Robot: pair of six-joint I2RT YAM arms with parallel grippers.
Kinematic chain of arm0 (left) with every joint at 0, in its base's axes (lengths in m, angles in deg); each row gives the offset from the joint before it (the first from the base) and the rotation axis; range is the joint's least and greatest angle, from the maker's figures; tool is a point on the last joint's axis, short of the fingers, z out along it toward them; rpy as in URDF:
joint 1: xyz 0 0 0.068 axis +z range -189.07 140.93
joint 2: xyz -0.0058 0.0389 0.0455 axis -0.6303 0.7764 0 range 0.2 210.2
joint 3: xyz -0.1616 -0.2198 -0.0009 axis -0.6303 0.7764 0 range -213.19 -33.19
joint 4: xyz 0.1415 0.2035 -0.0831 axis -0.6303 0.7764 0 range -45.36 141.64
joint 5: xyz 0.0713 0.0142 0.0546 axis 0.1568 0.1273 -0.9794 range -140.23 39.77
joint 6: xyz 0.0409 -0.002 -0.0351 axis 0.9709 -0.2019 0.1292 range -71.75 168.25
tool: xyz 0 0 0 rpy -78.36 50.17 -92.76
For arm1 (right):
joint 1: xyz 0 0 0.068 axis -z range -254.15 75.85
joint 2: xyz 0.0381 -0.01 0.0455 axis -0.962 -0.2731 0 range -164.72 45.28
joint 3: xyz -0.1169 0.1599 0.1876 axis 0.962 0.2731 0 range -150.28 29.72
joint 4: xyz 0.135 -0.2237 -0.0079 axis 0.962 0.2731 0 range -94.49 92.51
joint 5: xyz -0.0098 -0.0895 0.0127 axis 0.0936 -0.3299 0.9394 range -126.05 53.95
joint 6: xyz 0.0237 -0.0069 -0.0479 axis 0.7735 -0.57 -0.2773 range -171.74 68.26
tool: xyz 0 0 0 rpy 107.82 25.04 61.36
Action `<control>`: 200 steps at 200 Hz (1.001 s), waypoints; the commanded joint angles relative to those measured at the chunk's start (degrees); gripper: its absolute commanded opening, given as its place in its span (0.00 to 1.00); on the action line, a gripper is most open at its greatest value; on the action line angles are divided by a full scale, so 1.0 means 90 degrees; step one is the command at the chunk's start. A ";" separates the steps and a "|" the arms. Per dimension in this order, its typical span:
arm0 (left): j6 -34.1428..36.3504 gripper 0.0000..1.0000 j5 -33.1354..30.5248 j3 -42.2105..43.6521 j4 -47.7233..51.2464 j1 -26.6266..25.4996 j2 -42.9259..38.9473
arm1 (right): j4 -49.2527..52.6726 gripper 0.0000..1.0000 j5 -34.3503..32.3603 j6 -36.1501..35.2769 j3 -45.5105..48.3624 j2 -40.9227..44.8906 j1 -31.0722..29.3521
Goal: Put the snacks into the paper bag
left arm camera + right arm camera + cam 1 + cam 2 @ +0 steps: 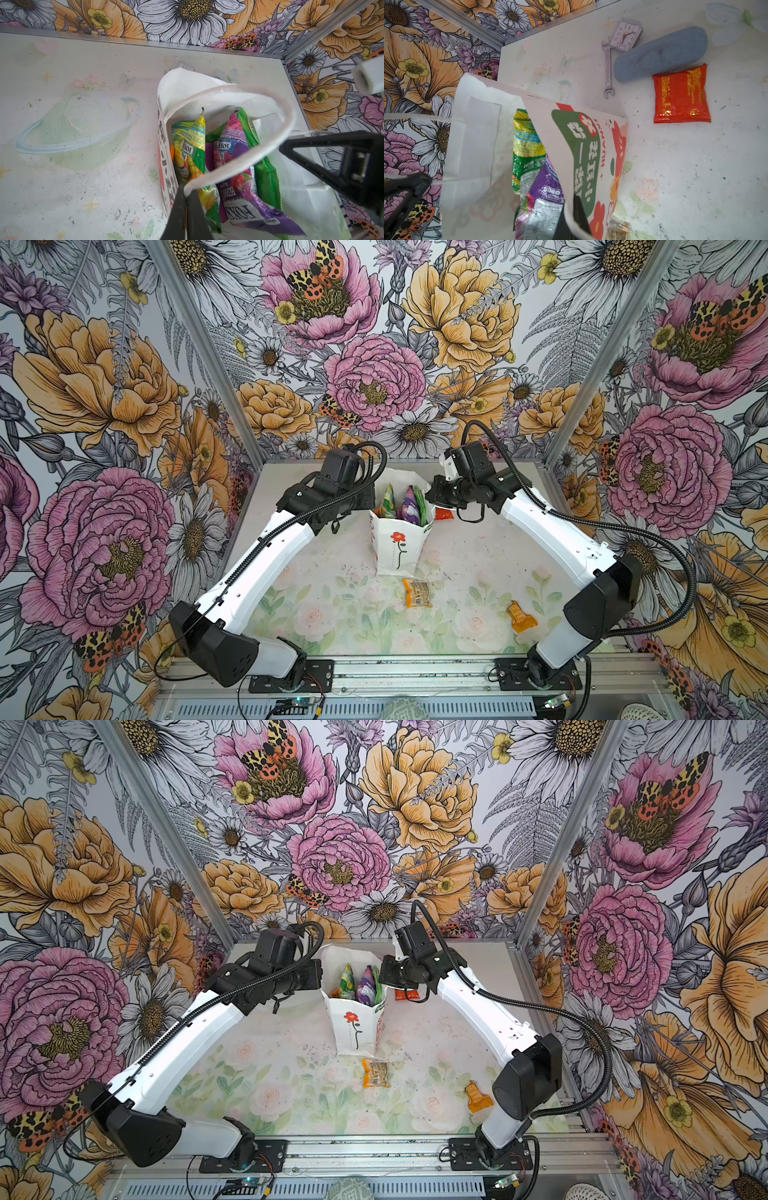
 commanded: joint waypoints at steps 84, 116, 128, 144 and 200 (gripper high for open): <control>0.0137 0.00 0.0408 0.1264 -0.1896 -0.0007 -0.1037 | -0.0218 0.24 0.0034 -0.0097 -0.0630 0.0112 0.0129; 0.0060 0.00 0.0516 0.1556 -0.2271 -0.0033 -0.1284 | 0.0198 0.34 -0.0130 -0.0204 -0.0913 0.0304 0.0095; 0.0086 0.00 0.0460 0.1566 -0.2275 -0.0040 -0.1321 | 0.0269 0.37 -0.0163 -0.0205 -0.0935 0.0385 0.0086; 0.0108 0.00 0.0426 0.1566 -0.2266 -0.0032 -0.1342 | 0.0333 0.41 -0.0131 -0.0206 -0.0958 0.0486 0.0044; 0.0108 0.00 0.0377 0.1566 -0.2225 -0.0039 -0.1270 | 0.0359 0.44 0.0198 -0.0438 -0.0994 0.1086 0.0073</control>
